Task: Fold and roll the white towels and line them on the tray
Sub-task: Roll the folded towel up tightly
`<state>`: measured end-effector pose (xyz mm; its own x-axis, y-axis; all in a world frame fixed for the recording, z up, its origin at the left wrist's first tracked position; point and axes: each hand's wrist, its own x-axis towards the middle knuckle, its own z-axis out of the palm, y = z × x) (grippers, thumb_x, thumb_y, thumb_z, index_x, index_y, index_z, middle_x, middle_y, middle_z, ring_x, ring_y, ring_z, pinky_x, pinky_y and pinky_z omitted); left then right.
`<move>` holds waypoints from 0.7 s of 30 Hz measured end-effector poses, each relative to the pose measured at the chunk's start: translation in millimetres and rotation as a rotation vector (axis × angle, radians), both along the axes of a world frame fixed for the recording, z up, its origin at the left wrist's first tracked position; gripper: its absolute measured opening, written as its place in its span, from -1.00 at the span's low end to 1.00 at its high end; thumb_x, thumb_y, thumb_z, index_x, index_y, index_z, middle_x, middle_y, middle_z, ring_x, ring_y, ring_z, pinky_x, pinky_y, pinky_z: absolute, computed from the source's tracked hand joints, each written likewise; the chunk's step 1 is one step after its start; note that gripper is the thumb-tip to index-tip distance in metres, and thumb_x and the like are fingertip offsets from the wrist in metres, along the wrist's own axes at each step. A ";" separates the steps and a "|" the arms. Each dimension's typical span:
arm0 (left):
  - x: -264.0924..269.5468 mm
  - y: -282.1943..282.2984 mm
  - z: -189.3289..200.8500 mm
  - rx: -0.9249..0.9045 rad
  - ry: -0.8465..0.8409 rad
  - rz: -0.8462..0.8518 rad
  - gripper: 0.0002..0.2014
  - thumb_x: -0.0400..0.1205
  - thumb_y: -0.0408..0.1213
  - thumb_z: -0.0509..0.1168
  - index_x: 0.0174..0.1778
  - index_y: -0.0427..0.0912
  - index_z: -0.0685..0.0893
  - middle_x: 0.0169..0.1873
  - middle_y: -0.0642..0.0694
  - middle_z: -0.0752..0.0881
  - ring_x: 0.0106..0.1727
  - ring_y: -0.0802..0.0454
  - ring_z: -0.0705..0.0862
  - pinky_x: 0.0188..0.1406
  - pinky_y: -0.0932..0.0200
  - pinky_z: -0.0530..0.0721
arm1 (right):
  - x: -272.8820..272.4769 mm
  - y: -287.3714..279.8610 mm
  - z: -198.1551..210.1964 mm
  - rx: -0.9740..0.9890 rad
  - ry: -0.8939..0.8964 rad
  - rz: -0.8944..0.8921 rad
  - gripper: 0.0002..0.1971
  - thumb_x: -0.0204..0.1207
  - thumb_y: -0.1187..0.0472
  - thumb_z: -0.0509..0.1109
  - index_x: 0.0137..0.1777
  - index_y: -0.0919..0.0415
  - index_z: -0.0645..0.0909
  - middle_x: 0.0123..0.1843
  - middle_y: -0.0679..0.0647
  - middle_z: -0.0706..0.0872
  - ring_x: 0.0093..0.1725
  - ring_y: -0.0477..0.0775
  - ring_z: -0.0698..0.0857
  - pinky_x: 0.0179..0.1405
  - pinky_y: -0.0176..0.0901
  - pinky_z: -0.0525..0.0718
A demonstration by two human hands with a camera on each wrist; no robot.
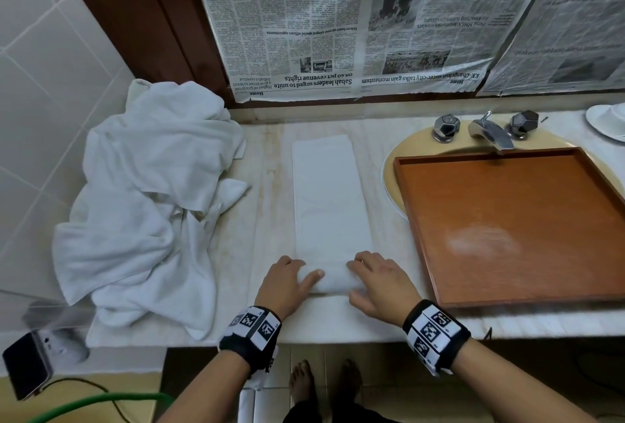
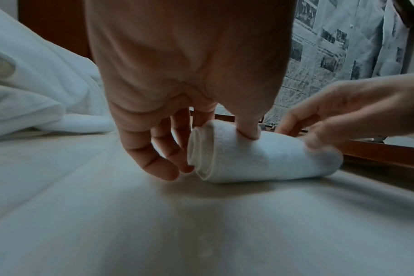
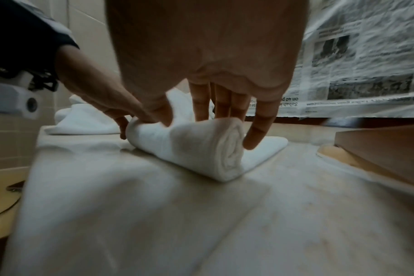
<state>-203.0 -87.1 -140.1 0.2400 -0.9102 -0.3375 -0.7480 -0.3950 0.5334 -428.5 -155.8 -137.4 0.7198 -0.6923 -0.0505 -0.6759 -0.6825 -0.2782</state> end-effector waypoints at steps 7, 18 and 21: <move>-2.6 -5.0 -1.8 -0.009 0.021 0.083 -0.49 0.70 0.23 0.16 0.18 -0.17 0.66 0.06 -0.08 0.56 0.13 -0.12 0.56 0.05 0.11 0.46 | 3.0 -13.7 5.2 0.327 -0.077 -0.118 -0.51 0.51 -0.05 0.42 0.40 0.12 0.59 0.31 -0.03 0.56 0.30 0.02 0.51 0.21 0.00 0.59; -6.1 2.6 -14.6 -0.069 -0.226 -0.288 -0.16 0.52 0.53 -0.18 0.65 0.16 0.30 0.58 0.11 0.35 0.54 0.00 0.30 0.38 -0.07 0.43 | 13.1 -29.9 3.3 0.464 -0.125 -0.182 -0.64 0.62 -0.02 0.23 0.26 0.18 0.61 0.14 0.10 0.66 0.18 0.15 0.59 0.10 -0.10 0.47; -0.7 -9.8 -10.5 -0.011 -0.116 -0.253 -0.17 0.47 0.55 -0.15 0.57 0.18 0.42 0.47 0.13 0.41 0.47 0.00 0.34 0.34 -0.10 0.45 | 12.6 -24.6 1.8 0.348 -0.151 -0.206 -0.65 0.72 0.01 0.12 0.42 0.11 0.49 0.19 0.04 0.68 0.22 0.11 0.58 0.14 0.00 0.52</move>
